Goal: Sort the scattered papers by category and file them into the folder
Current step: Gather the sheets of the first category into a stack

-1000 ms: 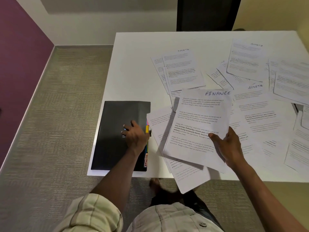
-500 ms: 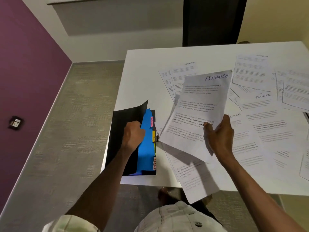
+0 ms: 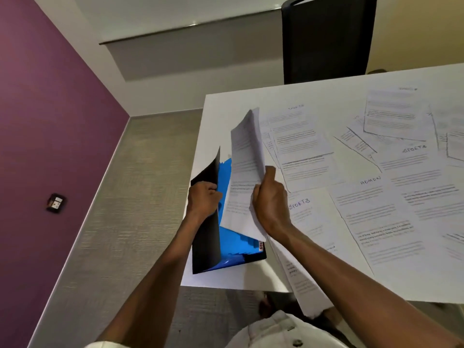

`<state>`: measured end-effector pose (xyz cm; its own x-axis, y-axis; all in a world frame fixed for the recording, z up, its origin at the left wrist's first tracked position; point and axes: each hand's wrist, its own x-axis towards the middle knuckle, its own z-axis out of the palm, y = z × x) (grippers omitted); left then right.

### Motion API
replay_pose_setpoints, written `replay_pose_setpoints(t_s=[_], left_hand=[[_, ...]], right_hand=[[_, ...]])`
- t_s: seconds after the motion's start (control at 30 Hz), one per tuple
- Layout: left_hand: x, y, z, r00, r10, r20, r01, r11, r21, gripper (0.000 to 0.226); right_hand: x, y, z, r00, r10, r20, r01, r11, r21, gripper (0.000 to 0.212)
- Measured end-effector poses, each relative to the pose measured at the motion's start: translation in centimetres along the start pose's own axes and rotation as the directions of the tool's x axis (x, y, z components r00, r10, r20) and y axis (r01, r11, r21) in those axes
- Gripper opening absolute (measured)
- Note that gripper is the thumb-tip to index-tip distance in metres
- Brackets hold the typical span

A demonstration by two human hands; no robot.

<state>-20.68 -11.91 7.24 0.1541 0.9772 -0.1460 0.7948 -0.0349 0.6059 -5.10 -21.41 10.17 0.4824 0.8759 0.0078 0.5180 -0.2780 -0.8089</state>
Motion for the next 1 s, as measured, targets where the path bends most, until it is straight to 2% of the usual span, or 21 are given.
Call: replay_pose_setpoints(t_s=[0.1, 0.17, 0.33, 0.5, 0.6, 0.67, 0.77, 0.87, 1.0], left_hand=[[-0.2, 0.3, -0.9, 0.999, 0.002, -0.044, -0.004, 0.999, -0.048, 0.048], [-0.4, 0.5, -1.3, 0.999, -0.022, -0.048, 0.018, 0.996, -0.088, 0.048], [-0.7, 0.6, -1.7, 0.997, -0.078, -0.03, 0.069, 0.972, -0.226, 0.015], [-0.9, 0.4, -1.7, 0.994, -0.1, -0.036, 0.089, 0.97, -0.224, 0.032], [-1.0, 0.1, -1.7, 0.993, -0.114, -0.033, 0.103, 0.965, -0.239, 0.035], [-1.1, 0.1, -1.8, 0.993, -0.114, -0.039, 0.102, 0.966, -0.236, 0.034], [-0.9, 0.1, -2.2, 0.993, -0.104, -0.051, 0.09, 0.97, -0.225, 0.035], [-0.9, 0.1, -2.6, 0.993, -0.104, -0.053, 0.09, 0.972, -0.218, 0.036], [-1.1, 0.0, -2.6, 0.994, -0.096, -0.056, 0.082, 0.974, -0.21, 0.037]], right_hand=[[-0.9, -0.5, 1.0, 0.996, 0.034, 0.079, -0.03, 0.999, -0.044, 0.029], [-1.1, -0.8, 1.4, 0.992, 0.021, 0.121, -0.012, 0.998, -0.068, 0.026], [-0.8, -1.3, 1.8, 0.977, -0.011, 0.214, 0.044, 0.988, -0.15, 0.017], [-0.2, -1.5, 2.9, 0.968, 0.01, 0.249, 0.027, 0.989, -0.147, 0.01], [-0.1, -1.7, 4.3, 0.969, 0.04, 0.242, -0.002, 0.988, -0.157, 0.029], [-0.2, -2.1, 5.2, 0.949, 0.084, 0.305, -0.047, 0.991, -0.126, 0.043], [-0.5, -2.5, 6.9, 0.901, 0.13, 0.414, -0.09, 0.989, -0.116, 0.05], [-0.8, -2.2, 8.3, 0.859, 0.145, 0.491, -0.072, 0.984, -0.164, 0.04], [-1.2, -1.7, 9.1, 0.846, 0.097, 0.525, 0.01, 0.98, -0.197, 0.029]])
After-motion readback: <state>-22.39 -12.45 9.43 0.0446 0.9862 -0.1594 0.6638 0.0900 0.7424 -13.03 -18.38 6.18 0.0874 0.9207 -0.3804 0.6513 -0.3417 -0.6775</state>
